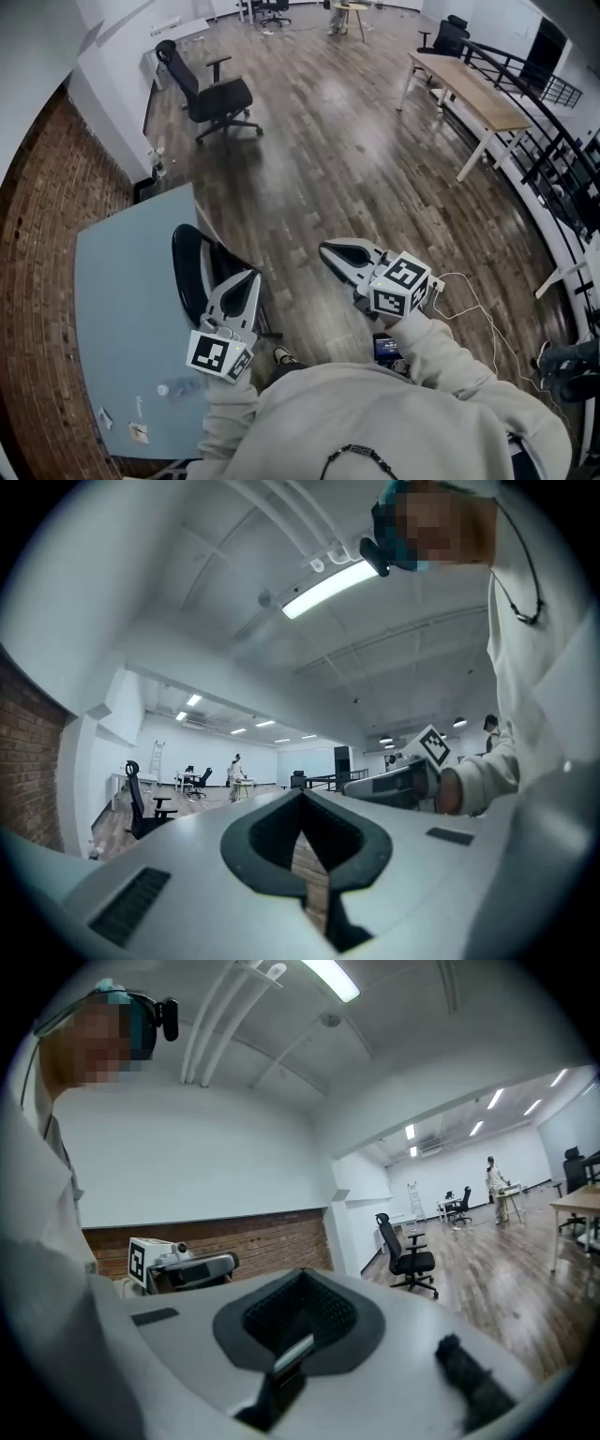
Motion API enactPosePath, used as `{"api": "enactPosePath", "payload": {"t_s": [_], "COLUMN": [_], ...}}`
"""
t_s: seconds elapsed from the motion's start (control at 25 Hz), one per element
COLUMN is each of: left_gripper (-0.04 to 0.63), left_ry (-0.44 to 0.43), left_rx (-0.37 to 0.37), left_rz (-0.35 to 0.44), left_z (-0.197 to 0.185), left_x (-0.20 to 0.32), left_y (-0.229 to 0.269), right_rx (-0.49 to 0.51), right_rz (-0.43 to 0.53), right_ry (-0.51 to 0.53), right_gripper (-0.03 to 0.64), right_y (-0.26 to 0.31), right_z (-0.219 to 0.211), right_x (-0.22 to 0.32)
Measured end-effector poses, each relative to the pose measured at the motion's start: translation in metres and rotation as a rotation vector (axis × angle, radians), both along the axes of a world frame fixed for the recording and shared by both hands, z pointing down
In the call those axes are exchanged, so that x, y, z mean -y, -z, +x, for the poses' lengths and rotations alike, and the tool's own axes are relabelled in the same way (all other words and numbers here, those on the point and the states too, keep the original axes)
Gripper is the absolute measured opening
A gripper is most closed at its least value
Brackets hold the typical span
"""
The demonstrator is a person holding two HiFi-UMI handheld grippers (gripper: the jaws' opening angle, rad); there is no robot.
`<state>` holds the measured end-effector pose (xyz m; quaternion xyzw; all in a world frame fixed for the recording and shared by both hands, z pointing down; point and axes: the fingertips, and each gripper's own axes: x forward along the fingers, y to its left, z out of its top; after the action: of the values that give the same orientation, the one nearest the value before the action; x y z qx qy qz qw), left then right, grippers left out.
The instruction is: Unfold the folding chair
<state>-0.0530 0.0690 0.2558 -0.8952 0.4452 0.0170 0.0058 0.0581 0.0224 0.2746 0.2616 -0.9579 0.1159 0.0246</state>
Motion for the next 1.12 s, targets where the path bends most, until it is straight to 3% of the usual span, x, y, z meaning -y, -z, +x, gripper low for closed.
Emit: {"api": "enactPosePath", "payload": {"t_s": [0.12,0.28,0.48,0.76,0.88,1.12], "left_gripper": [0.005,0.005,0.005,0.005,0.005,0.012], "left_ry": [-0.029,-0.035,0.02,0.046,0.095,0.263], "left_rx": [-0.019,0.034,-0.029,-0.036,-0.025,-0.059], "left_rz": [0.014,0.016,-0.005,0.035,-0.019,-0.202], "left_z": [-0.028,-0.048,-0.072,-0.065,-0.083,-0.169], "left_x": [0.038,0.073,0.108,0.136,0.143,0.143], "left_y": [0.009,0.007,0.006,0.022,0.006,-0.049], "right_rx": [-0.023,-0.093,-0.055,-0.006,-0.015,-0.112], "right_rz": [0.023,0.068,0.027,0.049,0.013,-0.113], "right_ry": [-0.05,-0.058,-0.111,-0.15,-0.113,-0.008], "right_gripper": [0.008,0.008,0.008,0.008,0.008,0.011], "right_y": [0.007,0.006,0.006,0.016,0.002,-0.07], "right_z": [-0.027,-0.044,-0.028,-0.021,-0.041,-0.118], "right_x": [0.044,0.081,0.119,0.157,0.165,0.178]}}
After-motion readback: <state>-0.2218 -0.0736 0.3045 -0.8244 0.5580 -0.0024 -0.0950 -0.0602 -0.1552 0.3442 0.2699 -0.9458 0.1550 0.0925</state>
